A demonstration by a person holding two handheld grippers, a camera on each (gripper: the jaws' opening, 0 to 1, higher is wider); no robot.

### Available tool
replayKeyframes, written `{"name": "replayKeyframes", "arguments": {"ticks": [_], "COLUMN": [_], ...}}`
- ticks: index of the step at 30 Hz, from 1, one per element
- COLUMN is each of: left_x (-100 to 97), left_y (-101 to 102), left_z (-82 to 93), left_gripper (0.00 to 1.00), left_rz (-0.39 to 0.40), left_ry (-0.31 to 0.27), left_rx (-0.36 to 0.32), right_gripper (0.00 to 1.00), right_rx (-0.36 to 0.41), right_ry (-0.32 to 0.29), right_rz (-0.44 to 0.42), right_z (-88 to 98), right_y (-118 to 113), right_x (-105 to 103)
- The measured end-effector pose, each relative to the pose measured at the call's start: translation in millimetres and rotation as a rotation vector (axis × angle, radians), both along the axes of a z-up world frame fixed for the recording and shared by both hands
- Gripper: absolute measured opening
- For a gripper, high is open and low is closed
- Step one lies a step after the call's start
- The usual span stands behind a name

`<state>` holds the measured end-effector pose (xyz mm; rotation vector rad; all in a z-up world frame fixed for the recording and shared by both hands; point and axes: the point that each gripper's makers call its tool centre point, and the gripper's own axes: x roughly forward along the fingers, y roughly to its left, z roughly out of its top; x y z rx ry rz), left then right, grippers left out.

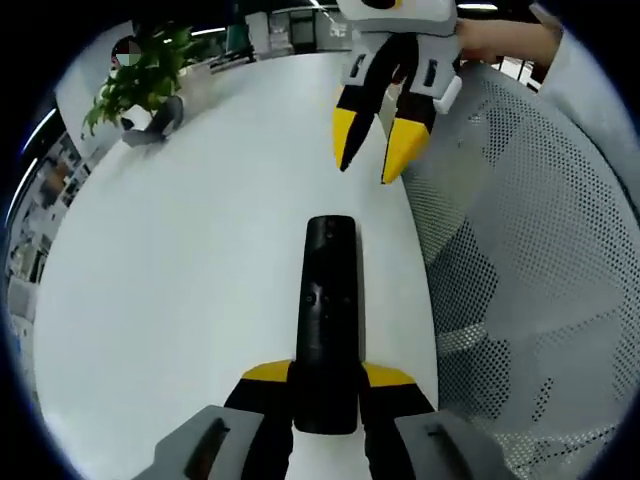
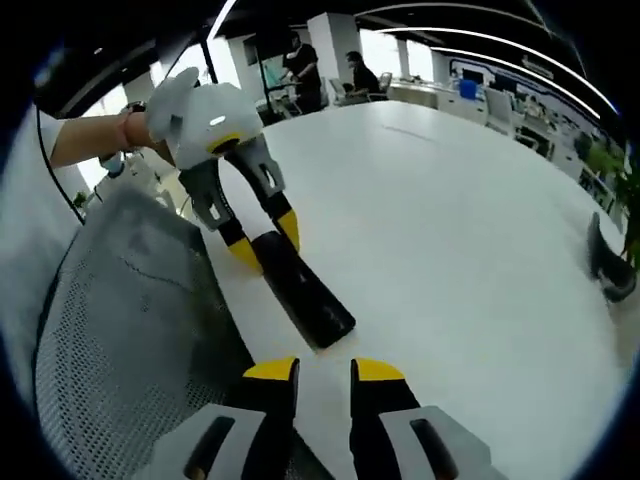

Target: Press the specified remote control buttons in sequence, fully releasing each button before pressing the next.

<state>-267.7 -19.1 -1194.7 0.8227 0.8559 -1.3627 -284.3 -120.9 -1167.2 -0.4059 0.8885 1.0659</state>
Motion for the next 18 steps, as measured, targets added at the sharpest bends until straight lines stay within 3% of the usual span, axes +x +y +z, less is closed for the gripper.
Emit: {"name": "replayKeyframes", "arguments": {"ticks": [8, 18], "left_x": [0.1, -0.2], "left_y": [-2.2, -2.2], "left_z": [0.4, 1.0], "left_gripper": [0.25, 0.25], "left_rz": [0.012, 0.024], "left_ry": [0.006, 0.009], "left_rx": [0.0, -0.014], "right_gripper": [0.0, 0.0], "right_rx": [-0.056, -0.114], "right_ry": [-0.034, -0.031], "right_rz": [0.127, 0.213], "right_z": [-1.6, -11.8], "right_y": [12.6, 14.0], "right_x": [16.5, 20.8]}}
